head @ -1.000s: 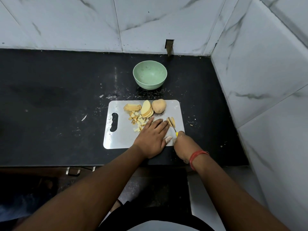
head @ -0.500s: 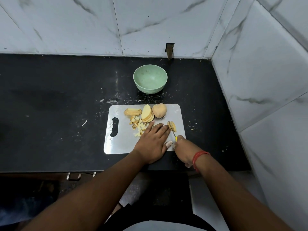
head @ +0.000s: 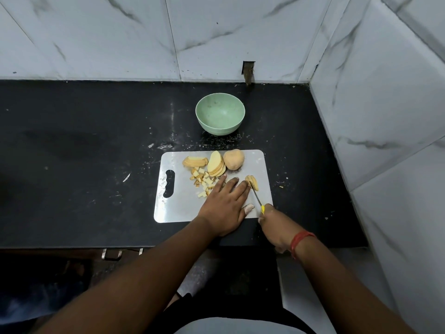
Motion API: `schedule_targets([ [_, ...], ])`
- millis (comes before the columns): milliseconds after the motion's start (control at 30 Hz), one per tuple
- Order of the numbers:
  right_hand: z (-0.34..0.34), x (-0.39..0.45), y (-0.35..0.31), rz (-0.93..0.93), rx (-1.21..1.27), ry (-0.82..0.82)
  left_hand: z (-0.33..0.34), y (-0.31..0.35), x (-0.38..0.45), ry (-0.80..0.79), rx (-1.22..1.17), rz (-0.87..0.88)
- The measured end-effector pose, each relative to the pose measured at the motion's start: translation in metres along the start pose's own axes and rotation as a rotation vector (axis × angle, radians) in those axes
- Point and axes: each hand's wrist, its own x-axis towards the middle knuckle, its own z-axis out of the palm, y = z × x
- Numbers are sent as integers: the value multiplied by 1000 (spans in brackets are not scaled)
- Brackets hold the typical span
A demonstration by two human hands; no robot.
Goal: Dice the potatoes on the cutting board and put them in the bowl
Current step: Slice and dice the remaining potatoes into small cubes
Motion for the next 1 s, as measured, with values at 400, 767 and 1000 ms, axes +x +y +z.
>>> schedule_targets([
  [400,21,-34,16,7,781,362,1,1,-2,-54,30,7],
  [767,13,-34,20,11,793,337,-2,-3,3,-92,35,62],
  [1000,8,-31,26,66,854,353,-2,-8,10,-35,-1,67],
])
